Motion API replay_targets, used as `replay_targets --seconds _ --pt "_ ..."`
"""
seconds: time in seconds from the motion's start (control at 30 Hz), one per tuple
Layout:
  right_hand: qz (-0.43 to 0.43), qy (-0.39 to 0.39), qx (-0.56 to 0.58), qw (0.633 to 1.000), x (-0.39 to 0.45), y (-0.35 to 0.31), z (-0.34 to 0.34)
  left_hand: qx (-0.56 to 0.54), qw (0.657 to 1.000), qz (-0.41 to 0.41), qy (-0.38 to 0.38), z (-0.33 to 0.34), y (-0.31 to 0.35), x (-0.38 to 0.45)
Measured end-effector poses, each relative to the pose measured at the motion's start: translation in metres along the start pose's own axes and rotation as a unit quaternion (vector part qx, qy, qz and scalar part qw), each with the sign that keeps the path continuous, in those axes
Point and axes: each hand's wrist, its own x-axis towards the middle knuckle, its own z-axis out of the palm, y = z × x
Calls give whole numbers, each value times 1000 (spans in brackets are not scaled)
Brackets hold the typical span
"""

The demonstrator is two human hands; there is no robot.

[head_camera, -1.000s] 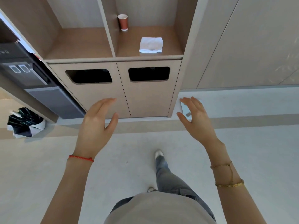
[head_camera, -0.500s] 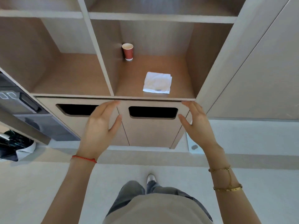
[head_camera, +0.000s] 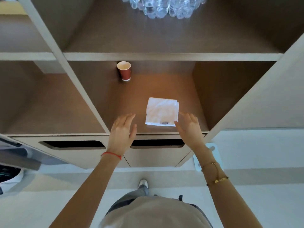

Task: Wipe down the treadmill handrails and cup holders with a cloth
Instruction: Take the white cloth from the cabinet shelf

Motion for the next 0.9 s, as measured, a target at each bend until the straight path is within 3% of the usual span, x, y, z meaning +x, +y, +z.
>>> replay_targets --seconds 0.2,0.47,0.7,0.83,0.9 --pt "88 -28 -58 994 56 10 31 47 992 -34 -111 49 -28 32" --pt "126 -91 -92 984 87 18 65 69 982 -98 -145 73 -35 36" --pt "113 -40 -146 982 88 18 77 62 980 -126 -142 77 -29 35" --pt "110 -6 -111 988 84 17 84 60 979 -131 -143 77 -28 35" --pt "120 7 -38 992 83 19 85 59 980 -128 -141 76 -27 36"
